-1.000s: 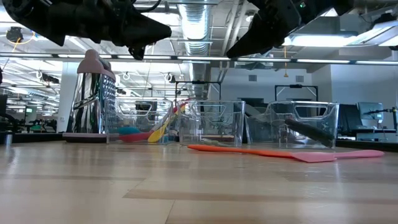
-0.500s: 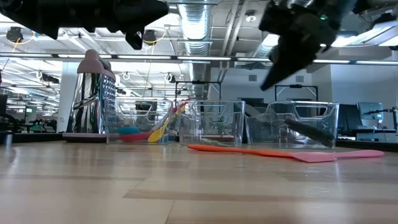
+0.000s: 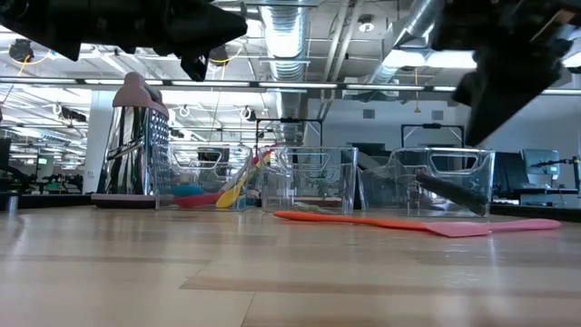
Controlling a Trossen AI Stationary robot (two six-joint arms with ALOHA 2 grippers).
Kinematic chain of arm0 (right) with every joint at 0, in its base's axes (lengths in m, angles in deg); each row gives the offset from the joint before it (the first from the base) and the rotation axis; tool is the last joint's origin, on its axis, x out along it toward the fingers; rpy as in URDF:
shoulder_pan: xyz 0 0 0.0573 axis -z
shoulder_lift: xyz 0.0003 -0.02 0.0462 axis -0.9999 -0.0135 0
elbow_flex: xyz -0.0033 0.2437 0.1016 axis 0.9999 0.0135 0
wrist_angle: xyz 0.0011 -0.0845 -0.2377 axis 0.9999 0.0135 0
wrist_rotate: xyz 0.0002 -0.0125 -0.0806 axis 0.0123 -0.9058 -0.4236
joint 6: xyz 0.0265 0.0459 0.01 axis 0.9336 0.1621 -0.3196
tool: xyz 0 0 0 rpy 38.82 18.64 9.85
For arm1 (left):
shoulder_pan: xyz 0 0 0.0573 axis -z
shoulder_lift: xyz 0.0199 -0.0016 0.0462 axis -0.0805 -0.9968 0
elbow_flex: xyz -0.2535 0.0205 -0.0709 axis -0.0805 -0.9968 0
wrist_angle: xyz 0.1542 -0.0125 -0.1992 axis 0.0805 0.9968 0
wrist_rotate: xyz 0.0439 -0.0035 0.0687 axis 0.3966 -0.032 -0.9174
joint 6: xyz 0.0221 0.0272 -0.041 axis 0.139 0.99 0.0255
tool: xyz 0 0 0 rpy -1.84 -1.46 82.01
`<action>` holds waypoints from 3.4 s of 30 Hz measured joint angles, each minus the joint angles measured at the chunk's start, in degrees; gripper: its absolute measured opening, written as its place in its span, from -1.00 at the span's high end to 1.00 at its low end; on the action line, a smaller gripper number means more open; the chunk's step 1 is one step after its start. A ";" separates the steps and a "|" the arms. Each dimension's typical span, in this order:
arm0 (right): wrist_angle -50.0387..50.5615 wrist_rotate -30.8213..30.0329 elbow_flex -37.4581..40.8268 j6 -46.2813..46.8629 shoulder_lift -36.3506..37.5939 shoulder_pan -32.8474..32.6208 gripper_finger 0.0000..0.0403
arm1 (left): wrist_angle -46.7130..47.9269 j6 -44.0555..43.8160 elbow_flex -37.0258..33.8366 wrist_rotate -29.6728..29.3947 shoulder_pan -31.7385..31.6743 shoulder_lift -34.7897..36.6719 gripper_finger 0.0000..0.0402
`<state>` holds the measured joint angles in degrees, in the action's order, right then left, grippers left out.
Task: Pick & Place Kitchen Items
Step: Put the pink spatula into the right transparent bin
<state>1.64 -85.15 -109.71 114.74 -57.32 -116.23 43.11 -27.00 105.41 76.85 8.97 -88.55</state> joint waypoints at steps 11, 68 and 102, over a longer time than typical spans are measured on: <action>12.21 -6.48 0.06 29.04 -3.63 -3.49 1.00 | -0.08 -1.18 -2.51 0.02 -0.02 -0.30 0.92; -5.77 -1.49 -0.66 16.39 -18.64 -4.07 1.00 | -11.66 -7.06 18.03 -2.19 -0.87 -33.15 0.92; -6.05 -3.81 -0.57 15.10 -18.73 -4.00 1.00 | -7.84 -36.83 25.75 17.39 -8.96 -41.83 0.99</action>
<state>-4.41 -88.95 -110.28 129.83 -76.05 -120.23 35.27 -63.83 131.17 94.24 0.01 -130.38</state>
